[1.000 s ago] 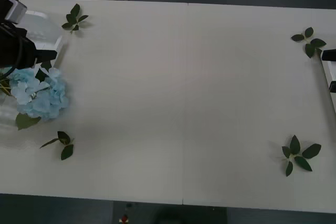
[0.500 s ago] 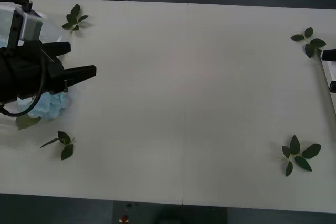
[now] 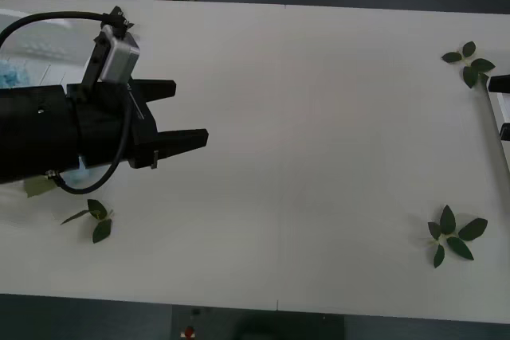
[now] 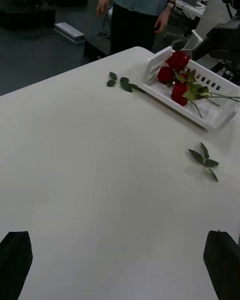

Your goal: Put the red flowers into the right box and the blue flowers into the left box

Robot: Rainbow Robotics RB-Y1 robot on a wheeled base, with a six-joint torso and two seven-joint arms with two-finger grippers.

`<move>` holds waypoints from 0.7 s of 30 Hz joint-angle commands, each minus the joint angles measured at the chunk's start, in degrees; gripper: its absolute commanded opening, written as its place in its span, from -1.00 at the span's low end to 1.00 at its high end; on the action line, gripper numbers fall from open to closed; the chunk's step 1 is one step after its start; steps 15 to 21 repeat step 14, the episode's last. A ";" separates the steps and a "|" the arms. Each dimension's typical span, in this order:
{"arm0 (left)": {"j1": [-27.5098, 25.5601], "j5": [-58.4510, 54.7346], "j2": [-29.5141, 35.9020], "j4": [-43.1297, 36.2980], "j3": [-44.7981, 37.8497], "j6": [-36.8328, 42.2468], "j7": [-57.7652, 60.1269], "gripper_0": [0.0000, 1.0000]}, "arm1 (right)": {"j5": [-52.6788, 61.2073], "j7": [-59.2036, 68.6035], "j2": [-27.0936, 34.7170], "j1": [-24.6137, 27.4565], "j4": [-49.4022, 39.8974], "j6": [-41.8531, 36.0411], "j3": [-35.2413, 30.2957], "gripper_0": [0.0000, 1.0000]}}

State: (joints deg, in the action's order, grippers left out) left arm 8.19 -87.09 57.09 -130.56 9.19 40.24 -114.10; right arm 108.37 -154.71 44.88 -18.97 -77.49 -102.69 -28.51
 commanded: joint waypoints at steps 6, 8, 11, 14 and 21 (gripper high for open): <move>0.95 -0.71 0.57 -1.19 0.30 -0.60 0.55 1.00 | 0.17 -0.29 0.74 -0.98 -1.26 0.03 -0.14 1.00; 1.04 -0.89 0.30 -1.19 0.30 -0.60 0.46 1.00 | 0.17 -0.29 0.74 -0.98 -1.26 0.03 -0.14 1.00; 0.95 -0.98 0.22 -1.19 0.30 -0.60 0.37 1.00 | 0.17 -0.29 0.74 -0.98 -1.26 0.03 -0.14 1.00; 0.95 -0.98 0.22 -1.19 0.30 -0.60 0.37 1.00 | 0.17 -0.29 0.74 -0.98 -1.26 0.03 -0.14 1.00; 0.95 -0.98 0.22 -1.19 0.30 -0.60 0.37 1.00 | 0.17 -0.29 0.74 -0.98 -1.26 0.03 -0.14 1.00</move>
